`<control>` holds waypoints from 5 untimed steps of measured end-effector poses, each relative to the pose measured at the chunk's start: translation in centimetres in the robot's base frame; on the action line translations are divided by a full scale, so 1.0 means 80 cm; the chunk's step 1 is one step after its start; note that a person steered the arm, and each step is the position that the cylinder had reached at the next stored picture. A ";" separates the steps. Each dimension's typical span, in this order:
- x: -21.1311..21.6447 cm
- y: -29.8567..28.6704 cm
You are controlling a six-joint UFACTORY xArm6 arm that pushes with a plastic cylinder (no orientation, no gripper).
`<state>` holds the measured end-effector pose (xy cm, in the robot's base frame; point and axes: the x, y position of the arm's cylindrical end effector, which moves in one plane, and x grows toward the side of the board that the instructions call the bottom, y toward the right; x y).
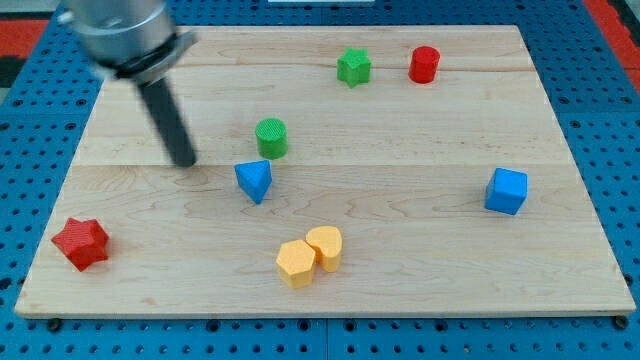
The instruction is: Move the red circle into the red star
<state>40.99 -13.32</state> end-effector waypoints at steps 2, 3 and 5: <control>-0.126 0.172; -0.122 0.246; -0.125 0.387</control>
<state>31.03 17.65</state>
